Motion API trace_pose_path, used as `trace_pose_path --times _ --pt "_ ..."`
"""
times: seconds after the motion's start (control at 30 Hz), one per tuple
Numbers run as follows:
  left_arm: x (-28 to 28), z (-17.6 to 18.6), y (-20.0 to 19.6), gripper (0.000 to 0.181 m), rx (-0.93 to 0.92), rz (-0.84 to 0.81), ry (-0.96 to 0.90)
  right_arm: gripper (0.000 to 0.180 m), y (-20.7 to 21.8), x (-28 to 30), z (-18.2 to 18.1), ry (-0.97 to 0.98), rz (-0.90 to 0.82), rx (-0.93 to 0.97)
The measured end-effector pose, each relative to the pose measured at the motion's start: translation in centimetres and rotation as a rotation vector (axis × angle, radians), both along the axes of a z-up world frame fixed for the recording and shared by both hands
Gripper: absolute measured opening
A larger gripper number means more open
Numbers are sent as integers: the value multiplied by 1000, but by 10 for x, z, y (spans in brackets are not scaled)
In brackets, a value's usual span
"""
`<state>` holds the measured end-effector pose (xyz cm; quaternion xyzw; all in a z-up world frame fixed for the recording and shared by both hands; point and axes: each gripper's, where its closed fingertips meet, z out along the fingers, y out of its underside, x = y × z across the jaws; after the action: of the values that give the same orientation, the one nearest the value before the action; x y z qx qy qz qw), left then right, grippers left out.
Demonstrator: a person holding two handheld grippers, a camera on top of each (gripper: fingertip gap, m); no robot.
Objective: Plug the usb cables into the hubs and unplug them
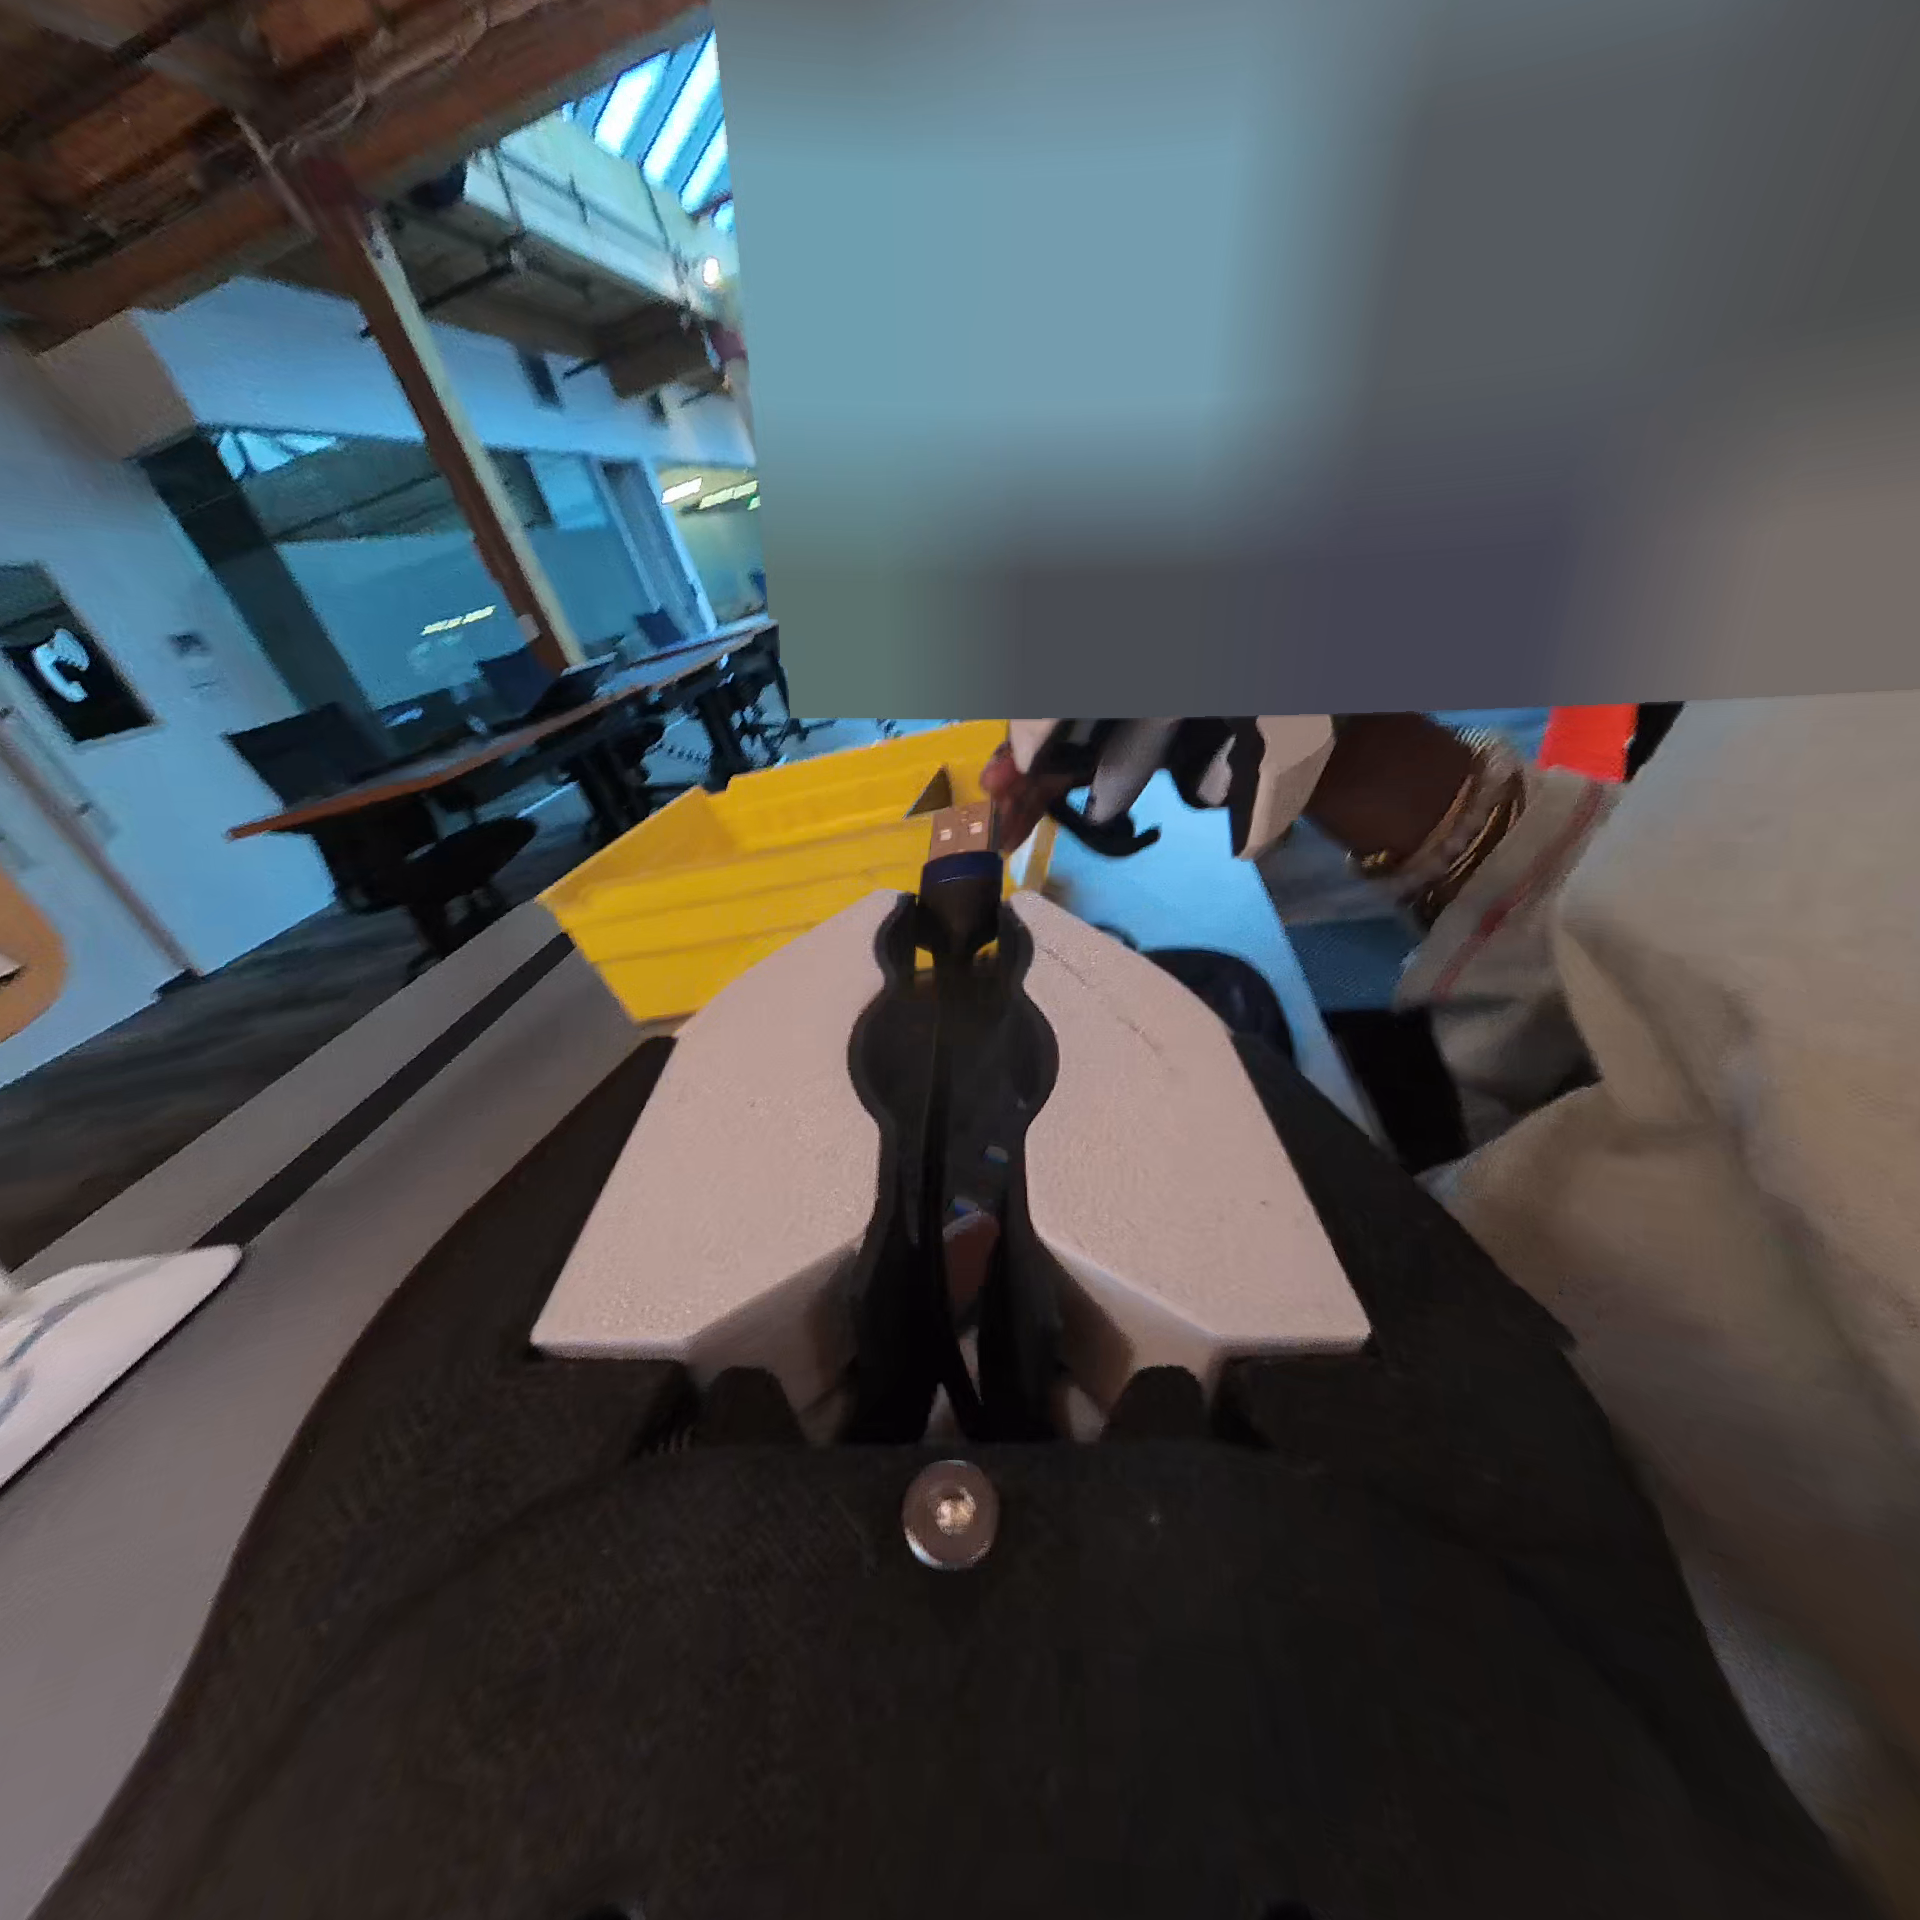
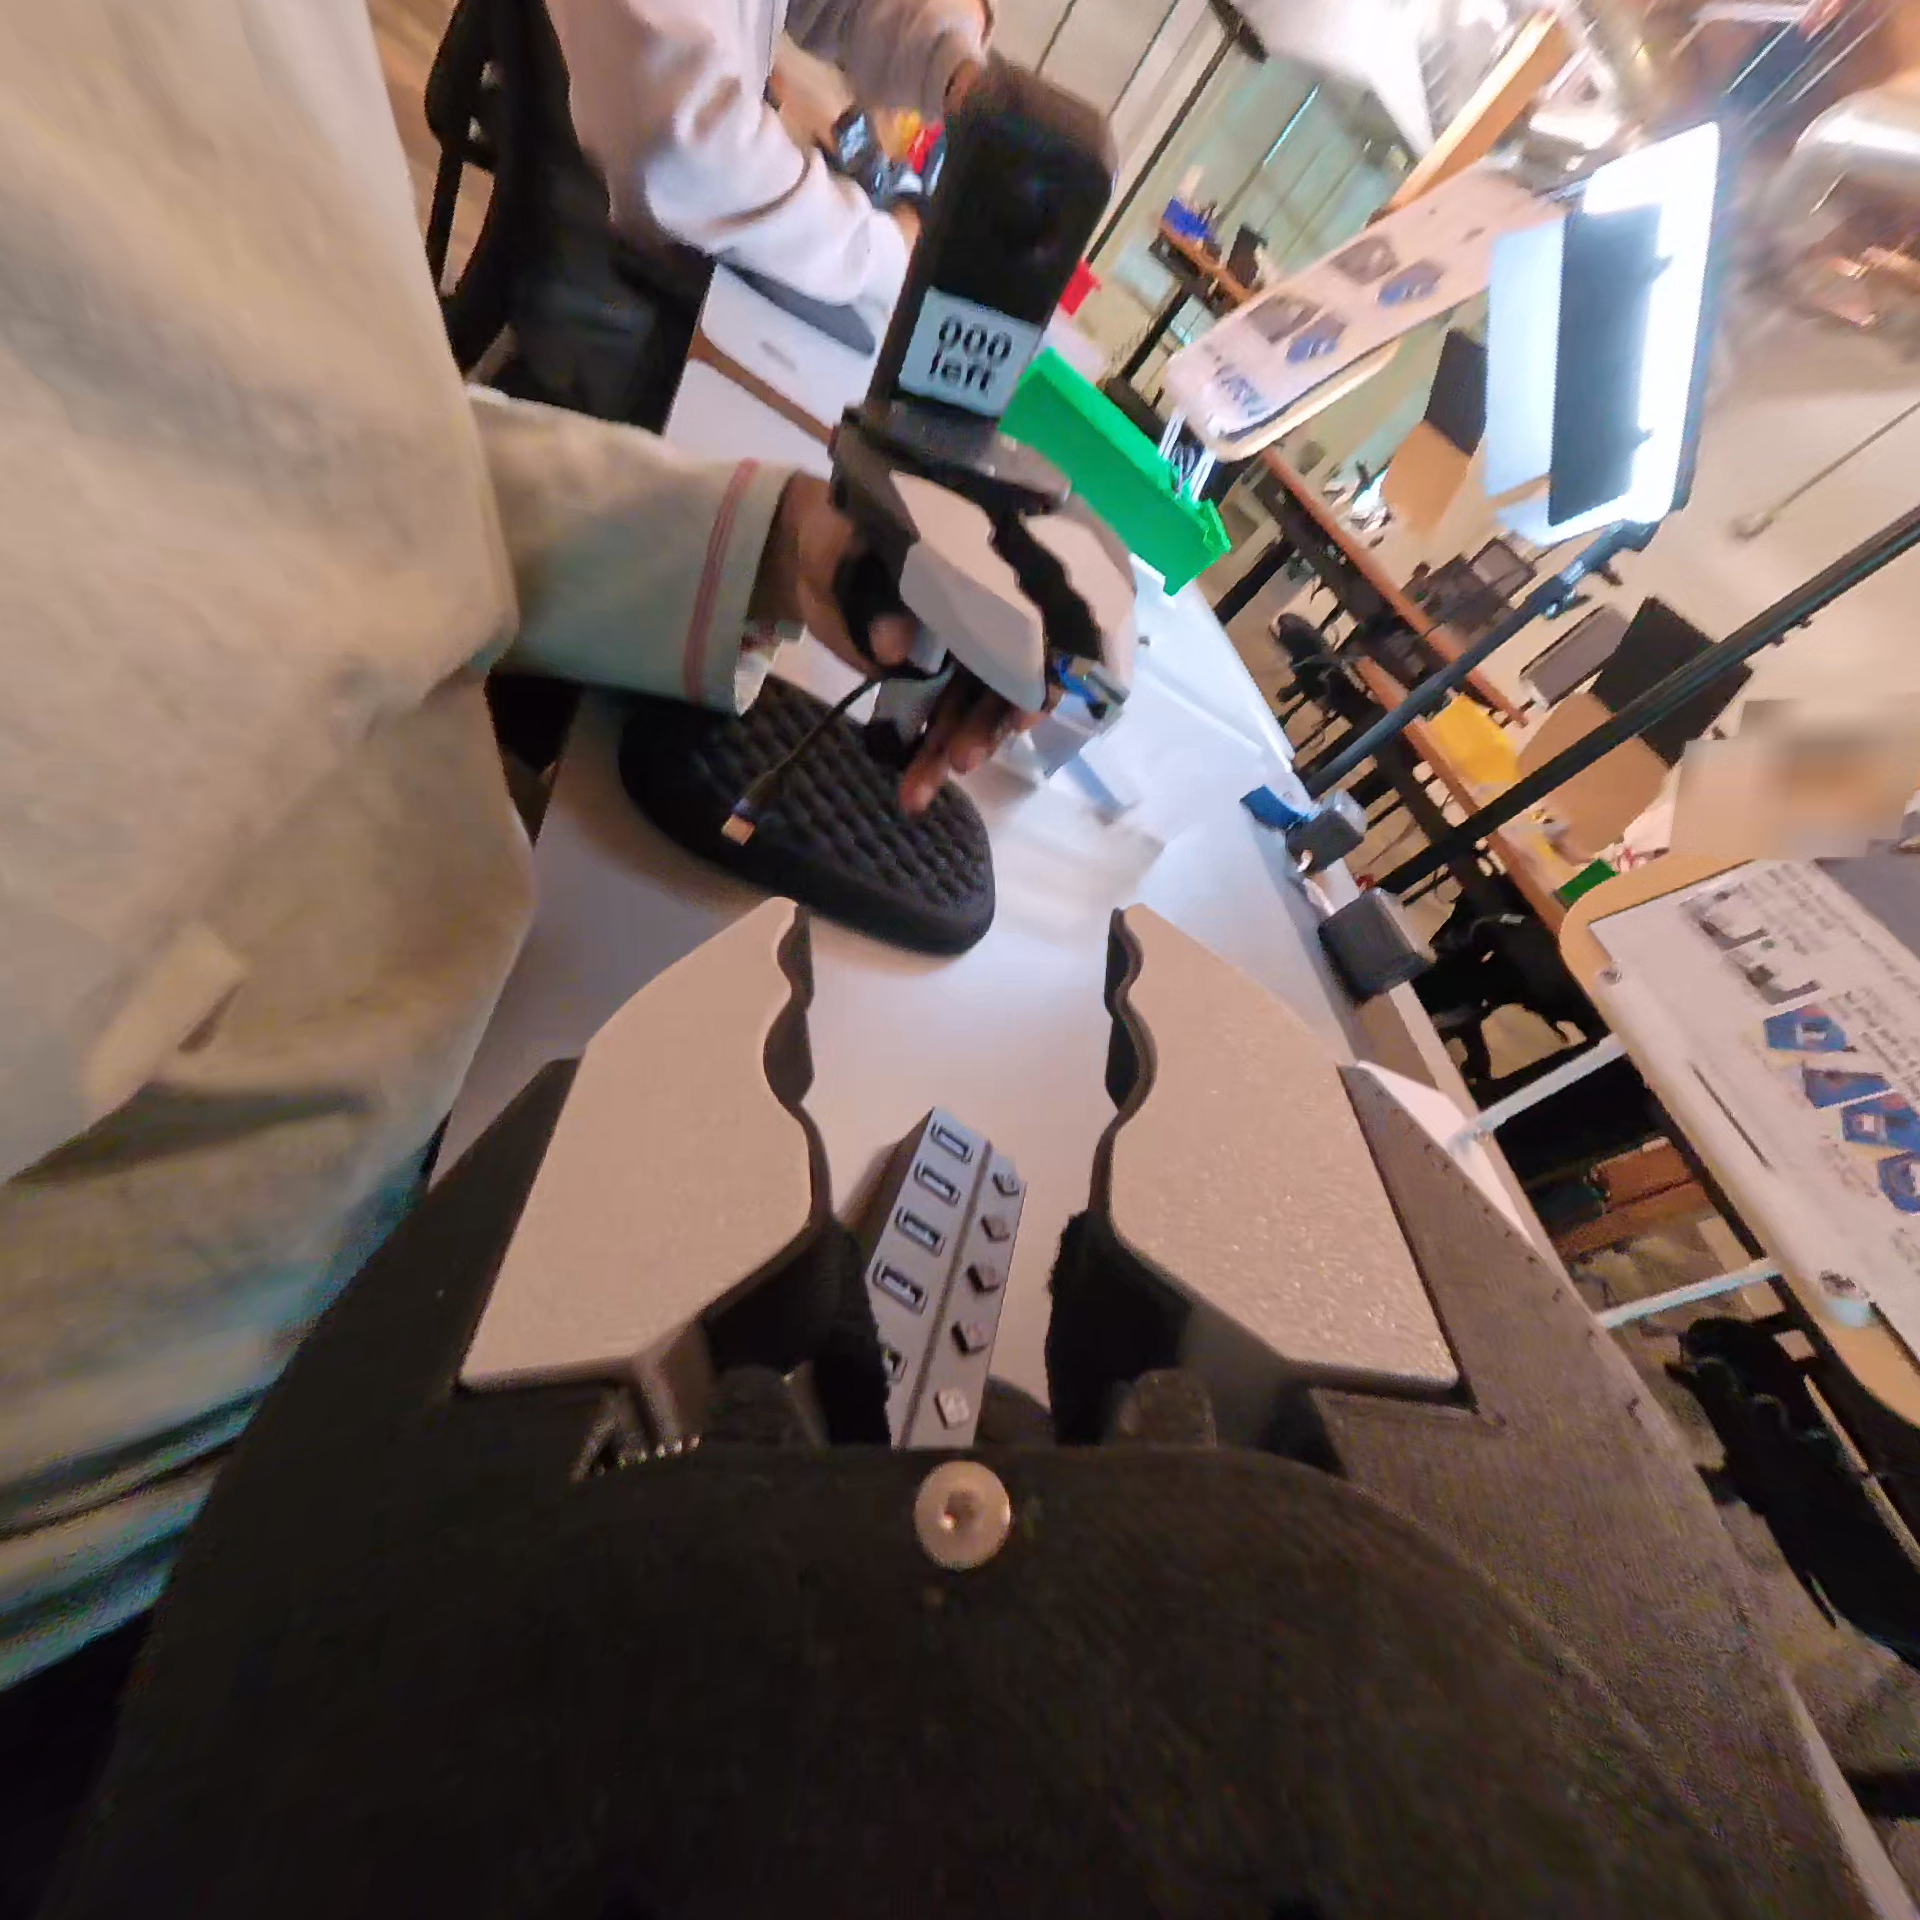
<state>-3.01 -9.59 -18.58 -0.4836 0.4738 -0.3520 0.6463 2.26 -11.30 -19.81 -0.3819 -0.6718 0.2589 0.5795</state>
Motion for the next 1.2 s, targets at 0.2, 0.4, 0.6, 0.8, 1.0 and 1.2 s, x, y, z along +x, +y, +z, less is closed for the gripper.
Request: trace_pose_path --times 0.2,0.4,0.6,0.8,1.0,1.2 --pt "-2 -15 5 15 35 65 132 54 9 12 -8 -46 -53 -9" --pt "2 -29 10 15 93 109 238 54 15 16 -16 -99 -92 -9" --pt "14 -30 4 15 29 61 213 44 18 5 -14 -83 -92 55" --pt "35 -28 -16 15 -355 -194 62 31 6 -28 -2 8 -42 304" --pt "39 -30 -25 15 -394 -280 56 7 -2 -34 -12 -30 17 205" --pt "-35 35 18 30 56 143 -283 5 1 -17 13 242 169 -245"
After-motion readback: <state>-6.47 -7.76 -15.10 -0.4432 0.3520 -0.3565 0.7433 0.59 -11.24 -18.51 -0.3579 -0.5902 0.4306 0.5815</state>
